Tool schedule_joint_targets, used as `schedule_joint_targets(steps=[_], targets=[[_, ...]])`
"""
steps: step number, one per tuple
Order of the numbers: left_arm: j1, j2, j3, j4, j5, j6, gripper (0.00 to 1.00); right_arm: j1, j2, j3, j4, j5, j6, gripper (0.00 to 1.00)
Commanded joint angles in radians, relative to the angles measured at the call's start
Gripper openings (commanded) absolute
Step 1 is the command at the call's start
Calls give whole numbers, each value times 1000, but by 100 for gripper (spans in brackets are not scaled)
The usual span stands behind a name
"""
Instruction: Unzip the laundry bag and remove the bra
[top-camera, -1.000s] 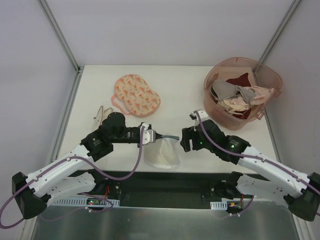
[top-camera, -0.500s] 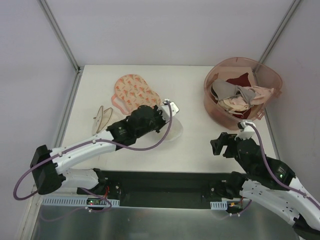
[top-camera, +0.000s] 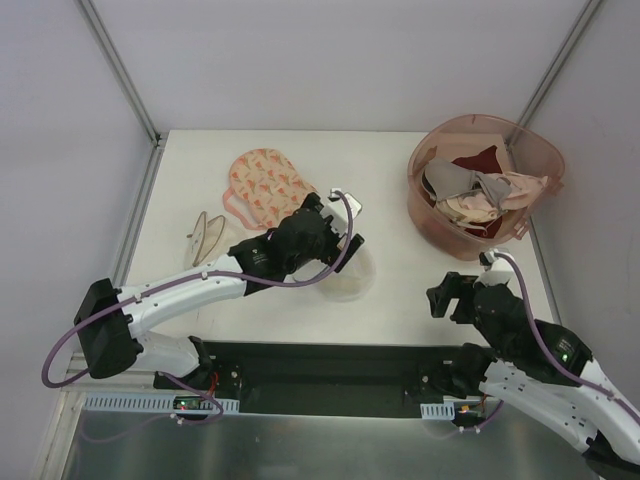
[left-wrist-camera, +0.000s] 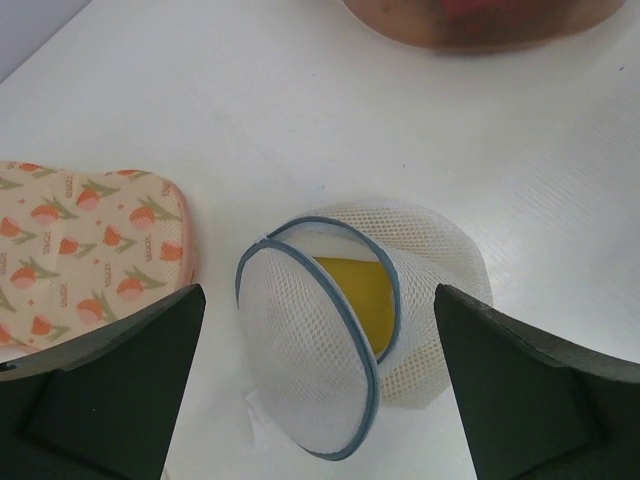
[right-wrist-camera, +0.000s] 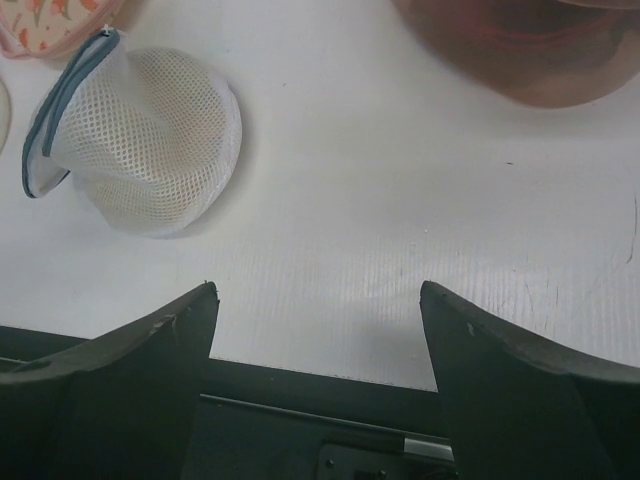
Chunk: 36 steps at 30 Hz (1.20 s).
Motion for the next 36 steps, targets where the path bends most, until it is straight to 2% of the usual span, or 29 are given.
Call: schedule_joint_targets(steps=[1,3,10,16,24,27,28,29,31,36], targets=[[7,2,42,-96,-40,-29,99,-1,35,-4,23,-6,6,85],[7,14,22,-119,-96,-54,99,-1,46,-6,32,-12,3,85],[27,36,-21,-133,-96,-187,97,-3,58,0,37,-15,-14,85],[49,115,-16,-133,-73,-218,93,-1,54,-12,26,-13,2,85],[70,194,-4,-133,-137,-259,76,-3,35,-18,16,-19,9,85],[72,171,-12,-132,-160,-267,49,-3,40,-17,17,-19,8,86],[72,160,-15,-133,-170,-270,27,-1,43,-15,19,-21,6,85],[73,131,-21,-132,-173,-269,16,-1,43,-17,25,-24,-1,86],[73,94,-24,-141,-177,-270,1,-1,55,-18,35,-41,-7,85],[88,-61,-30,-172,-92,-284,0,0,124,2,179,-162,-30,84]])
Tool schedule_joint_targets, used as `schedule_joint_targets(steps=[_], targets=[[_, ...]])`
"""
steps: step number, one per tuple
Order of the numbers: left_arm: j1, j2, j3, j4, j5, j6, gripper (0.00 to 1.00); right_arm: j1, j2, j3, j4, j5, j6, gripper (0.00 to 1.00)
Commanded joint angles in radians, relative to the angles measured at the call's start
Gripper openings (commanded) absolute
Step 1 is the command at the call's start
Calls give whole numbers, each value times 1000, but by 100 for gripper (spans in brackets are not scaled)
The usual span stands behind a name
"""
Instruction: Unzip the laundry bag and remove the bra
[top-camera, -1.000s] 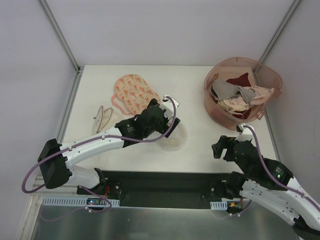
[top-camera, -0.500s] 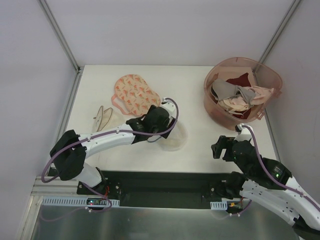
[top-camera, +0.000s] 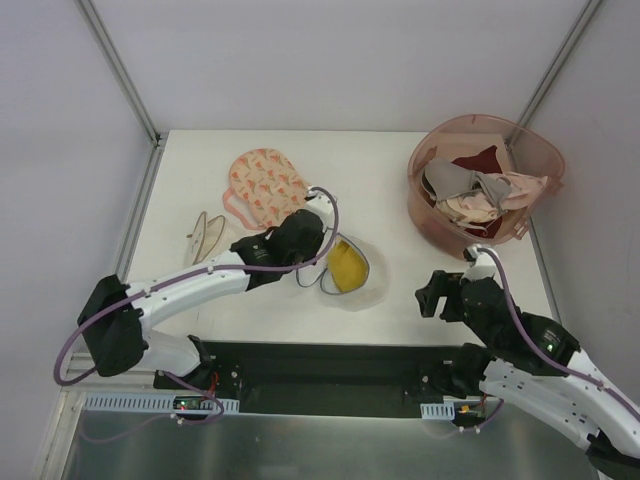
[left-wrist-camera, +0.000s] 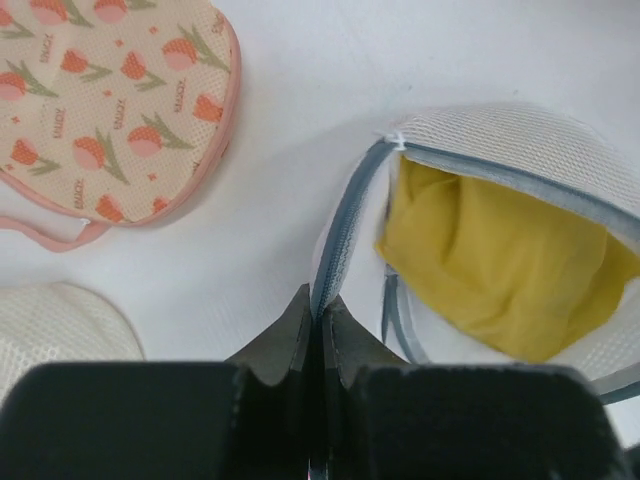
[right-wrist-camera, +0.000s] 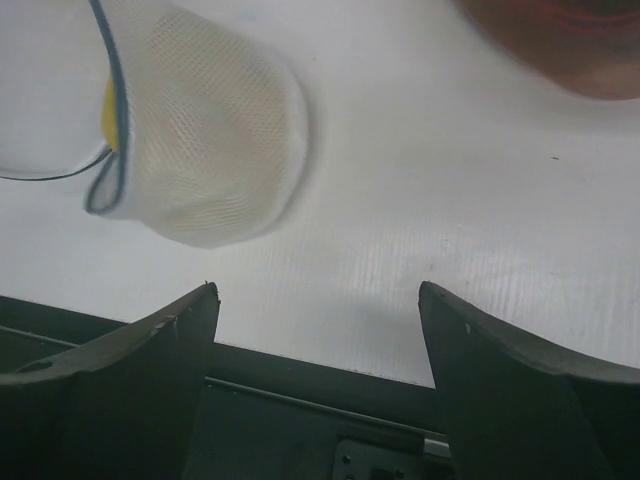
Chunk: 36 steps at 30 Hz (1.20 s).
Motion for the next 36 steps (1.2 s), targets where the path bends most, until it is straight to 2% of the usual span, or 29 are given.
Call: schedule_joint_targets(steps=[1,4,5,8,12,15,18,22,27,31,35,36], targets=[[22,-153,3,-28,62,-36,0,-1,119,33,168,-122,-26,83],[58,-212,6,-58,139,-75,0,22,193,53,334,-186,-26,80],[65,-228,3,-63,151,-82,0,49,237,51,437,-199,-27,79],[77,-244,1,-88,179,-107,0,129,346,112,541,-196,-37,73],[78,-242,6,-111,208,-119,0,237,611,260,564,-135,-66,71],[80,-244,10,-129,208,-121,0,254,745,320,566,-108,-58,69],[80,-256,10,-135,213,-121,0,225,832,343,566,-96,-34,66],[79,-273,4,-141,214,-118,0,162,868,303,613,-91,8,66],[80,-292,-6,-146,219,-112,0,106,938,300,618,-122,31,71],[80,-304,-14,-149,220,-112,0,76,1017,298,590,-104,89,71],[79,-318,-23,-152,217,-112,0,43,1080,274,622,-148,132,66],[80,-319,-23,-152,217,-110,0,40,1099,272,630,-153,137,58]])
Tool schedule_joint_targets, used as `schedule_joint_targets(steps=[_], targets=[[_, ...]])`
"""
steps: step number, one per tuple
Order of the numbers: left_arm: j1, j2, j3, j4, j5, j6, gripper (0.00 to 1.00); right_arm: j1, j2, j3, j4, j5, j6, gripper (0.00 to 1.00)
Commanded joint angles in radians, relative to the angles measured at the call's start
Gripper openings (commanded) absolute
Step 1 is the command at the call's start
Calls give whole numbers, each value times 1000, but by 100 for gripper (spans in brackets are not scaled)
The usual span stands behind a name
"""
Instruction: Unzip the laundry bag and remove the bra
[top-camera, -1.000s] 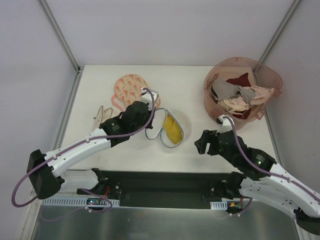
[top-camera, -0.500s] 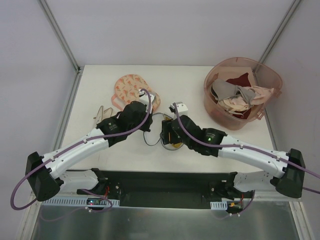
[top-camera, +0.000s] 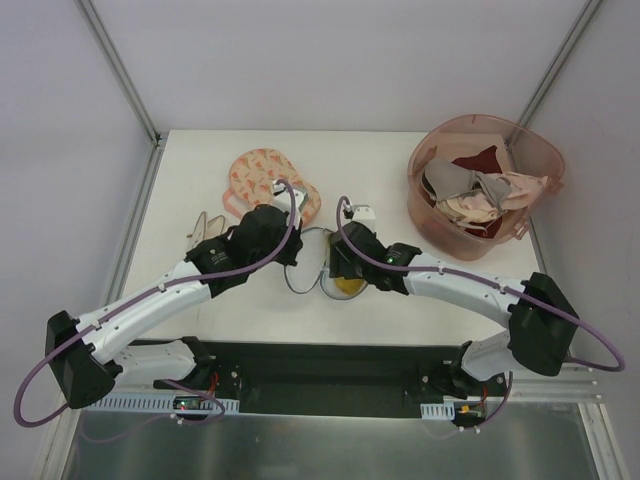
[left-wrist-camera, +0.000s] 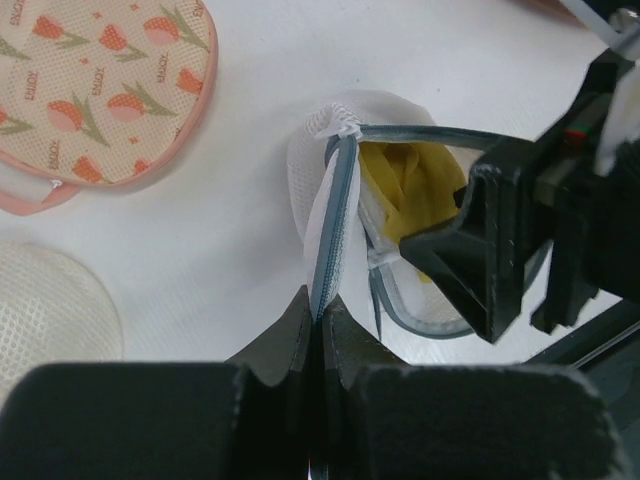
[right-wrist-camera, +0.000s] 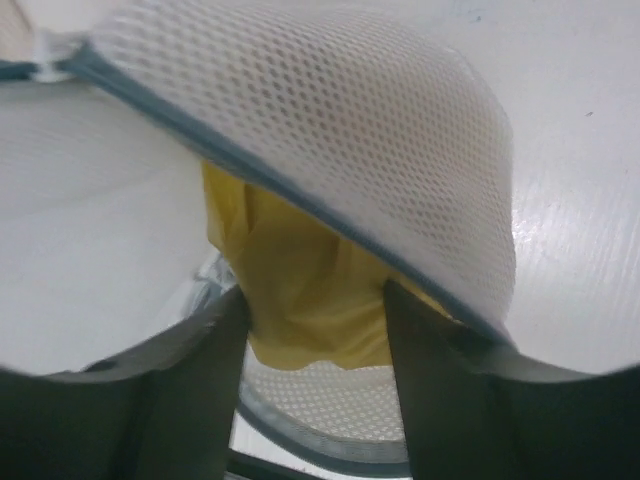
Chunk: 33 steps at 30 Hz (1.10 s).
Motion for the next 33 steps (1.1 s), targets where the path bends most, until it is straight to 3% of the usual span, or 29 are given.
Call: schedule_joint_targets(steps=[1,2,3,5,6,15,20,22,27,29,33], targets=[[1,-46,-13,6,6,-5,0,-28,42,-10,50,-17,74,50],[1,-49,-15,5,5,-2,0,-27,45,-12,48,-8,86,28],[3,-50,-15,6,3,1,0,-27,33,-10,46,-6,89,18],[1,-52,-26,3,-3,12,0,-27,9,-9,39,1,88,4],[4,-52,-30,5,-18,18,0,-25,-7,-7,31,6,85,1],[86,-1,-66,0,-4,23,0,28,-309,82,2,-57,-55,1],[92,54,-70,0,-10,8,0,36,-393,83,94,-146,-67,1],[93,62,-75,0,-10,3,0,36,-436,86,106,-125,-73,1],[100,56,-82,0,0,-11,0,22,-544,82,91,127,-139,1],[104,46,-76,0,2,-8,0,-39,-582,115,45,196,-188,1],[150,43,-37,-1,-7,5,0,-250,-590,199,-22,164,-263,1]])
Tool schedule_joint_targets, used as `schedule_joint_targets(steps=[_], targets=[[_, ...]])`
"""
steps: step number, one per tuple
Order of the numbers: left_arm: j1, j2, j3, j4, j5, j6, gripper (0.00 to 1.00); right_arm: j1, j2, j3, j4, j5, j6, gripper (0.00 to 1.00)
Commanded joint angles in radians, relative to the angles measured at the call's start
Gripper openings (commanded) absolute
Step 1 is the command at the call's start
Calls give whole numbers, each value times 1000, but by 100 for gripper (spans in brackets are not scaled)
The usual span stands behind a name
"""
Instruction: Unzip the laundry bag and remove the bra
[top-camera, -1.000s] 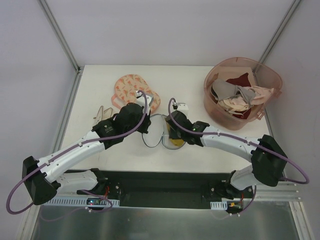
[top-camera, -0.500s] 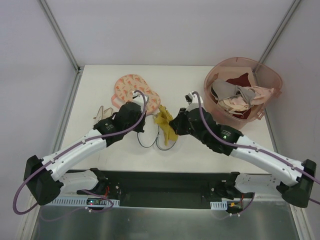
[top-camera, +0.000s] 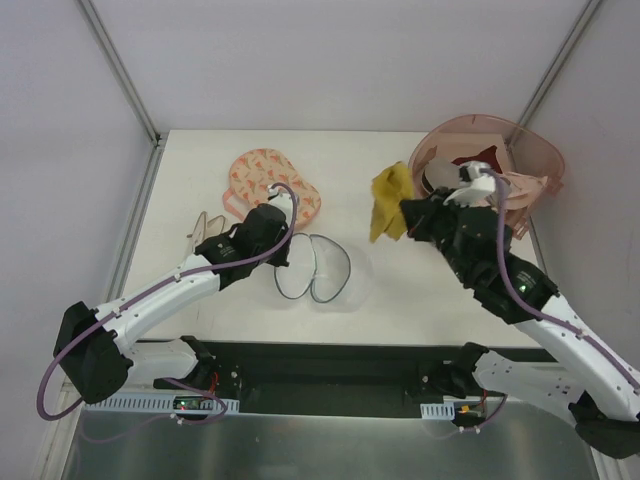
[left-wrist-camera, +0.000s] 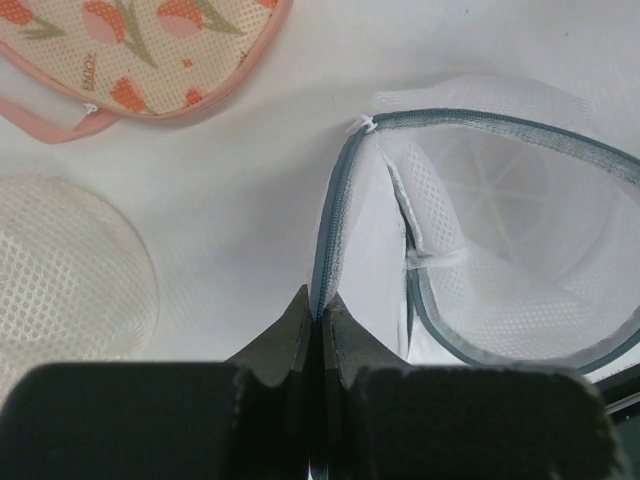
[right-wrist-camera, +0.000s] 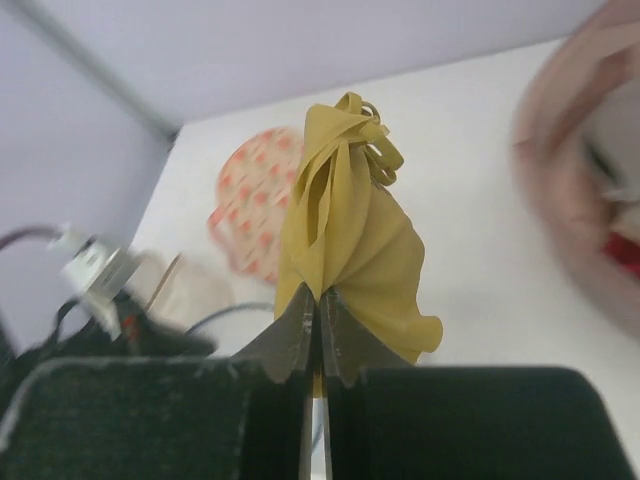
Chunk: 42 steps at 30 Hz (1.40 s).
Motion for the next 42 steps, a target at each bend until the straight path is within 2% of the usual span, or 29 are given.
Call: schedule_joint_targets(steps=[1,3,4,10,11,12,13,14,15,17,18,21,26,34,37,42], targets=[[62,-14,67,7,1,-1,0,-245,-4,140,-77,63,-106,1],[84,2,95,7,-2,-4,0,-353,46,203,-123,-15,-105,1],[97,17,122,7,-10,-7,0,-450,63,217,-131,-39,-103,1],[130,52,200,0,-5,-14,0,-772,255,281,-147,-226,-51,1],[131,51,205,-4,19,-6,14,-802,284,289,-152,-262,-49,33],[131,49,210,-7,32,-1,36,-830,363,304,-181,-283,-49,58],[131,39,208,-10,39,6,84,-873,405,329,-215,-305,-48,79],[131,28,207,-21,44,11,96,-887,456,402,-261,-328,-48,92],[131,17,205,-27,41,14,99,-887,506,430,-348,-320,-46,93],[131,-27,196,-44,15,22,99,-887,495,388,-341,-322,-43,96],[131,-46,194,-55,-12,22,99,-886,472,351,-279,-329,-42,96],[133,-121,197,-85,-51,32,99,-884,355,231,-214,-354,-39,98],[133,-286,162,-107,-63,29,99,-788,203,134,-207,-363,-86,98],[134,-509,64,-196,-65,-21,99,-363,57,19,-279,-215,-145,98],[133,-576,36,-214,-42,-32,99,-208,13,-27,-299,-141,-108,98],[133,-639,-5,-259,28,-37,99,53,2,-98,-379,65,19,99]])
